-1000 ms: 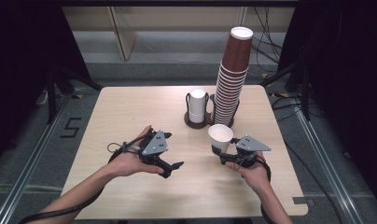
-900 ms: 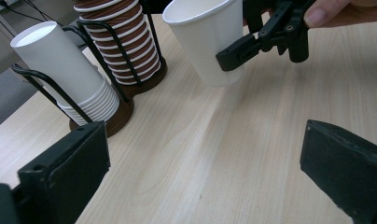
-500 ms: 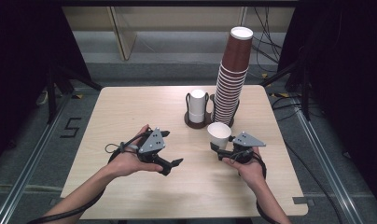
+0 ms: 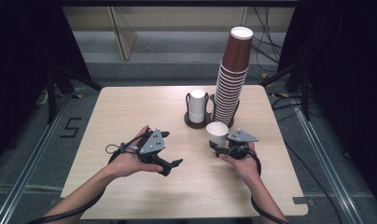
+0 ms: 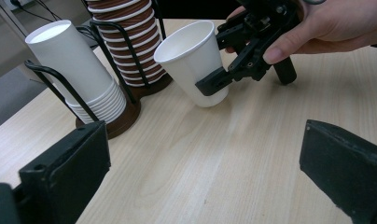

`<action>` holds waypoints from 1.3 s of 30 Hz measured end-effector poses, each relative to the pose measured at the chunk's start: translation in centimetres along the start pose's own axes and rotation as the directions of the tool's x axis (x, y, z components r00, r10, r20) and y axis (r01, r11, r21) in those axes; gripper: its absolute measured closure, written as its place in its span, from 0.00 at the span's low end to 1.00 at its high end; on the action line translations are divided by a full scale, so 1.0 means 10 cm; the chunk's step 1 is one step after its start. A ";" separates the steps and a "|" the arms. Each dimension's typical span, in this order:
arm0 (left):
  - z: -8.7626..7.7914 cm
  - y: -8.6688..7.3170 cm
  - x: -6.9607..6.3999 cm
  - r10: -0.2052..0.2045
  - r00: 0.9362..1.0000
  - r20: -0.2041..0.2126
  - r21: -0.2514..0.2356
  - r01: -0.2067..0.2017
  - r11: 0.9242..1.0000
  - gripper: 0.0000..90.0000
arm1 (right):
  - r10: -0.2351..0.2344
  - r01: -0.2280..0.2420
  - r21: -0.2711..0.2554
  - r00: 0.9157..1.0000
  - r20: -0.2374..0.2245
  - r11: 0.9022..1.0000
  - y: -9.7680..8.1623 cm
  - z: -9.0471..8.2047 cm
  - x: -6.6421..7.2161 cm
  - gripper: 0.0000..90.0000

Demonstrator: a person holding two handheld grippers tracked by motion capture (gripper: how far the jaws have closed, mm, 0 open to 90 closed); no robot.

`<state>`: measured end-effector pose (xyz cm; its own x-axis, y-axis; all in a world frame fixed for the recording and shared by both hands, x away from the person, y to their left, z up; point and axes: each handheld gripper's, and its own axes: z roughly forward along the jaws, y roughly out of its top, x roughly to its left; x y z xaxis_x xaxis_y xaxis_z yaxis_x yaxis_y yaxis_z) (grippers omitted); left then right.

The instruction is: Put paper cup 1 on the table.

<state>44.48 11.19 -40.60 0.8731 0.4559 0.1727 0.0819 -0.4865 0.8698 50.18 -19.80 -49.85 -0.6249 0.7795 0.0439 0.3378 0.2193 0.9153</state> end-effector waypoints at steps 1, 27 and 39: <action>0.00 0.00 0.00 -0.006 1.000 -0.002 -0.004 0.006 1.000 0.01 | 0.019 -0.019 0.021 1.000 0.018 1.000 0.01 0.00 0.02 0.36; -0.01 -0.02 0.05 -0.012 1.000 -0.011 0.012 0.013 1.000 0.02 | 0.005 -0.008 0.125 1.000 0.028 0.992 0.00 0.07 0.00 0.34; 0.05 0.00 0.08 -0.070 0.997 -0.024 -0.051 0.068 0.996 0.01 | 0.003 -0.010 0.172 0.999 0.042 0.985 0.00 -0.04 0.02 0.03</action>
<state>45.42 11.20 -40.64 0.8537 0.5061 0.1226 0.1169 -0.4157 0.9020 49.82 -19.91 -49.65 -0.5936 0.8042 0.0292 0.4602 0.3095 0.8321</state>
